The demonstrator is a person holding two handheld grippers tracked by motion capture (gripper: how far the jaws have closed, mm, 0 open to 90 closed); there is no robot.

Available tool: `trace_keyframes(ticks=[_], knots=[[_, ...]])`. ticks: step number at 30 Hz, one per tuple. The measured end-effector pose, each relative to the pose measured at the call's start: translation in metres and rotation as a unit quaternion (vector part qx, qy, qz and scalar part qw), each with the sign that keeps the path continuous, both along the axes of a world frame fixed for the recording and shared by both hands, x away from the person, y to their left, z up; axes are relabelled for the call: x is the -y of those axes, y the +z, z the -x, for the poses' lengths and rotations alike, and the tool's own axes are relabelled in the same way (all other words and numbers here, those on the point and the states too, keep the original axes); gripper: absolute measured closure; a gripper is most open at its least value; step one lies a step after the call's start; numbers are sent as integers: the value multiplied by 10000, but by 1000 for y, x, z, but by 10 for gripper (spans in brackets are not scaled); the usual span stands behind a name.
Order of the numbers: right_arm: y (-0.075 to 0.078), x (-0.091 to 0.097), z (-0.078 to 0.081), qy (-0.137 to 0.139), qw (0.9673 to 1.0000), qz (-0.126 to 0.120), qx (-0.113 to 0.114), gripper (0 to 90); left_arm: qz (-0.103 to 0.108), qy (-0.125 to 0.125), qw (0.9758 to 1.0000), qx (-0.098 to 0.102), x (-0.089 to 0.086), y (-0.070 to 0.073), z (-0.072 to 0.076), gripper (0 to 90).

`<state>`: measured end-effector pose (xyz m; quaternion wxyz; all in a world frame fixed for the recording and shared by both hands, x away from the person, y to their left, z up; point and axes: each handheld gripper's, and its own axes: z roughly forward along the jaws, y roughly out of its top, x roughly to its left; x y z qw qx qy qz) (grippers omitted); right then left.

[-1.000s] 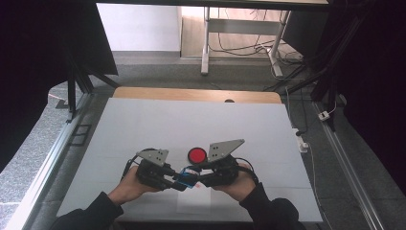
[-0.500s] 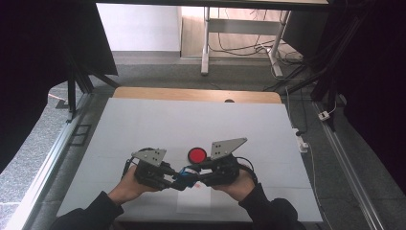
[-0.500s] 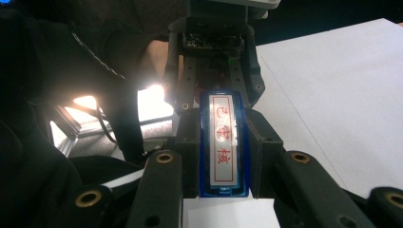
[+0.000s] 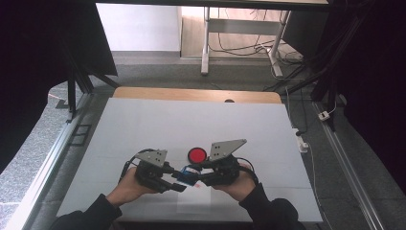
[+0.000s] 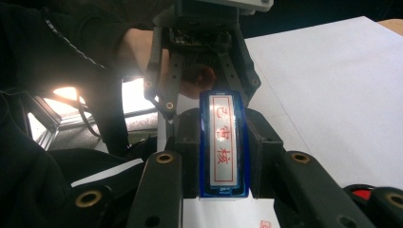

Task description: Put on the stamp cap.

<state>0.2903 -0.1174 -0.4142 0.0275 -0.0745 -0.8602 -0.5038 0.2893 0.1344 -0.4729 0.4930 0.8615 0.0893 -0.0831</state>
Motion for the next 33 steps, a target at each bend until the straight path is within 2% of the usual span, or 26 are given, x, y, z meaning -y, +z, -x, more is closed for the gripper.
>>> trace_keyframes(ticks=[7, 12, 20, 28, 32, 33], knots=[[-1, 0, 1, -82, 9998, 143, 128, 711, -143, 310, 9994, 2, -8, 4, 4, 480], [-2, 0, 2, -123, 9995, 208, 207, 711, -230, 632, 9977, 25, -16, 7, 7, 406], [-3, 1, 2, -220, 9989, 307, 278, 711, -452, 1124, 9926, 25, -29, 9, 15, 267], [-3, 2, 3, -284, 9986, 353, 278, 711, -646, 1458, 9872, 55, -38, 11, 26, 156], [-3, 4, 2, -371, 9983, 382, 246, 711, -685, 1697, 9830, -124, -47, 10, 32, 116], [-3, 4, 1, -384, 9983, 382, 235, 711, -681, 1792, 9813, -169, -49, 9, 34, 114]])
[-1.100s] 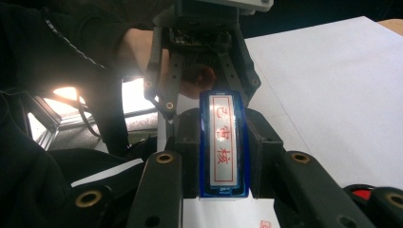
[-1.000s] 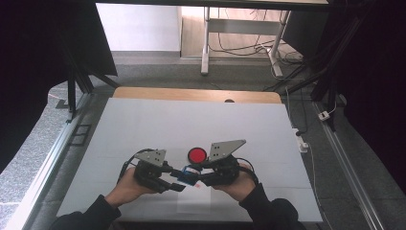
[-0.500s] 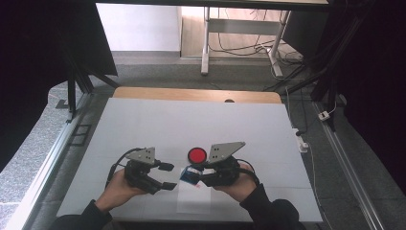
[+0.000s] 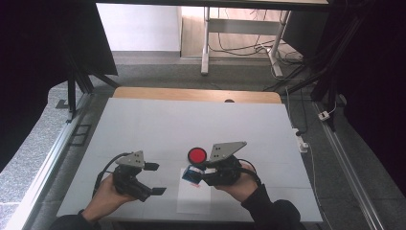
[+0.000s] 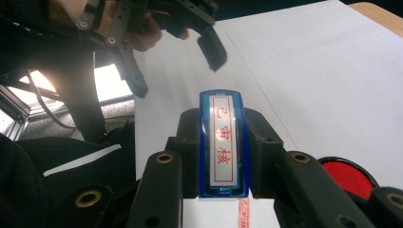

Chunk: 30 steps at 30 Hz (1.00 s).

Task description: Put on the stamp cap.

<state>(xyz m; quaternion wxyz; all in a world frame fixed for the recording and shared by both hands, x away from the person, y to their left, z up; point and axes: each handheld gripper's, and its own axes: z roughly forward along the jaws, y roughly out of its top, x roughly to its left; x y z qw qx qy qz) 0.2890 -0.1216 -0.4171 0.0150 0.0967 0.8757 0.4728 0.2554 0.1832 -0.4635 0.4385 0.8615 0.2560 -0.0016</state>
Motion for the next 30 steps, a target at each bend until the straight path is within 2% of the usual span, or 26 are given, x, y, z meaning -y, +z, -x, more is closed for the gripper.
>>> trace_keyframes(ticks=[5, 8, 15, 20, 30], knots=[[0, 2, -1, -90, 9999, 37, -26, 710, 101, 322, 9993, -139, -15, -1, 8, 85], [-1, 2, -1, -140, 9999, 69, -35, 710, 147, 464, 9987, -144, -24, -2, 14, 58], [-2, 4, -1, -188, 9997, 163, 29, 710, -22, 865, 9962, -32, -40, -4, 30, 19], [-3, 4, -1, -260, 9993, 264, 76, 710, -76, 1158, 9932, -21, -52, -6, 41, 12], [-4, 12, -5, -555, 9981, 277, 52, 710, -264, 1509, 9882, 47, -67, -11, 56, 3]])
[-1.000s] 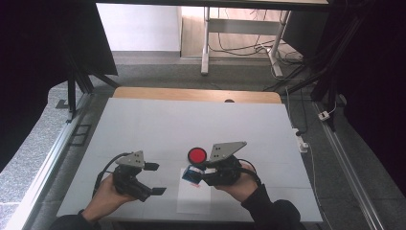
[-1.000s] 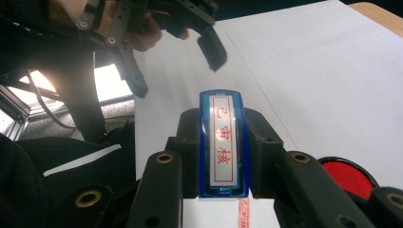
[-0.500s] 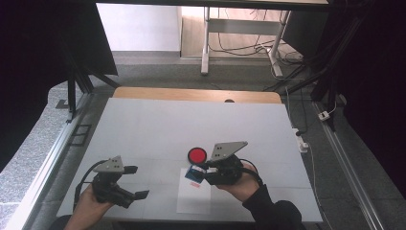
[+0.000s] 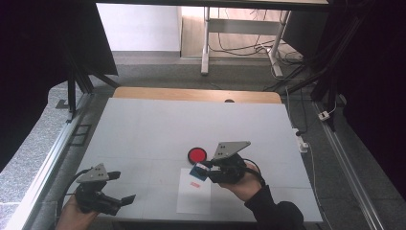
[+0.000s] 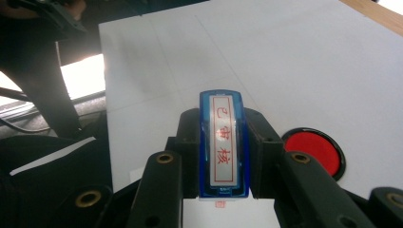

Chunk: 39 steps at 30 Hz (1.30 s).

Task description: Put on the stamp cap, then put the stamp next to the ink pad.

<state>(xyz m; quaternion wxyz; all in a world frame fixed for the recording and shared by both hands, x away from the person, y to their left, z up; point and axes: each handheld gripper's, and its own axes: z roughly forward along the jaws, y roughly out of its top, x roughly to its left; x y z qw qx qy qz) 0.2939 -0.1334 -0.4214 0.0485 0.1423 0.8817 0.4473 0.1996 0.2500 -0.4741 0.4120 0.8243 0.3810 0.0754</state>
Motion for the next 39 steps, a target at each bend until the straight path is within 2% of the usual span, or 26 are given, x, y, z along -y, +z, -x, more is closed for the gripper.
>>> trace_keyframes(ticks=[3, 11, 27, 39], knots=[[-1, 4, -1, -108, 9999, 18, 9, 711, -115, 100, 9999, 13, -3, -1, 3, 1], [-3, 12, -5, -304, 9995, 103, 28, 710, -58, 206, 9998, -20, -8, -3, 6, 1], [-7, 29, -11, -701, 9974, 142, 15, 710, -59, 187, 9998, 4, -7, -3, 7, 0], [-11, 44, -16, -1060, 9940, 242, 66, 710, -115, 146, 9998, -14, -6, -3, 6, 7]])
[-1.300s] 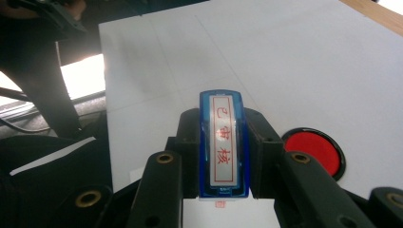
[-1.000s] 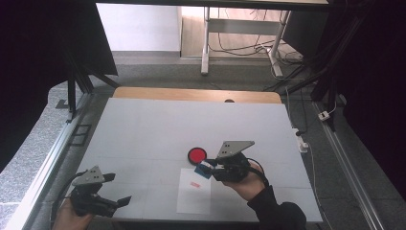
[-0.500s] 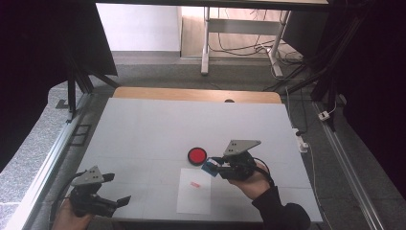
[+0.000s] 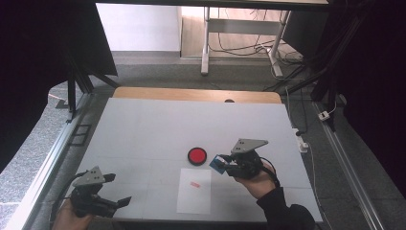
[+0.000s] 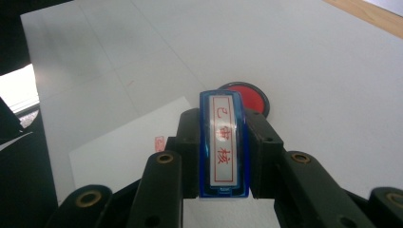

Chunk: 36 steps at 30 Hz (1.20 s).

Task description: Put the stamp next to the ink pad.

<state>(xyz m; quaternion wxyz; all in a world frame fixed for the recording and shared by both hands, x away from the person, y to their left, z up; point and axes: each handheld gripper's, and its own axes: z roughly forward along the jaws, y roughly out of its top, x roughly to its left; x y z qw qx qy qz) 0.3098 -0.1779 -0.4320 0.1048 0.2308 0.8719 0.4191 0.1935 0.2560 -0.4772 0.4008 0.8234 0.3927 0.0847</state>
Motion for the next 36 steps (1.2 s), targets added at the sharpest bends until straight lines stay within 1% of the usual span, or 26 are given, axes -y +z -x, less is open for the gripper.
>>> trace_keyframes(ticks=[4, 14, 18, 20, 21, 26, 28, 36], knots=[[-2, 5, -2, -103, 9999, 18, 22, 710, 7, -19, 10000, -11, 0, 0, 0, 10], [-6, 20, -8, -453, 9988, 175, 97, 710, 15, 9, 10000, -25, 0, 0, -1, 13], [-9, 27, -13, -622, 9976, 266, 128, 710, 11, 28, 10000, -32, -1, 0, -1, 14], [-10, 30, -14, -705, 9966, 377, 178, 710, 23, 33, 10000, -51, -1, 0, -1, 13], [-11, 31, -16, -736, 9964, 383, 180, 710, 30, 33, 10000, -54, -1, 0, -1, 13], [-16, 36, -22, -924, 9947, 426, 147, 710, 18, 36, 10000, -65, -1, 0, -1, 16], [-17, 38, -25, -993, 9938, 487, 139, 710, 8, 36, 10000, -73, 0, 0, -1, 17], [-26, 43, -36, -1171, 9913, 592, 57, 710, -32, 38, 9999, -94, 0, -1, -2, 18]])
